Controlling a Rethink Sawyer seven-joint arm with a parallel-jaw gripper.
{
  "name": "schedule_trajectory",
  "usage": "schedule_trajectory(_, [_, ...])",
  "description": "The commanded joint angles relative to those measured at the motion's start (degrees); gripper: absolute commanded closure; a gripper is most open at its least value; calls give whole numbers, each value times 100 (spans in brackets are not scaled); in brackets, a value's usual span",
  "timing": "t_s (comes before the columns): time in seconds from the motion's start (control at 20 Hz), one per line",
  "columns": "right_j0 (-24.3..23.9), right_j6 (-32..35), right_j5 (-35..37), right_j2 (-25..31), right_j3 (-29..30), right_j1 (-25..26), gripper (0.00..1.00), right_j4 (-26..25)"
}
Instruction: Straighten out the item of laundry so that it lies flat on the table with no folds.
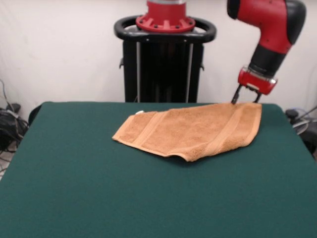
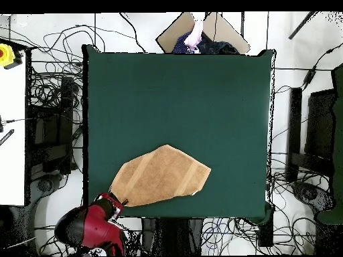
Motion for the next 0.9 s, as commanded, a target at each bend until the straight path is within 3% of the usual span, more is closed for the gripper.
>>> schedule_trajectory(0.05, [-13,380,1606,-1433,-950,-876,0,-77])
schedule_trajectory(0.25, [-63,427,1947,-1877,-1271,-831,0,-383])
schedule_trajectory(0.4, [113,675,1734,-2246,-1545,-351,0,-303])
schedule_trajectory(0.65, [-366,760,1136,-1880,-1765,46,0,-410])
schedule_trajectory(0.9, [-936,502,1267,-1296,-1682,-228,0,-773])
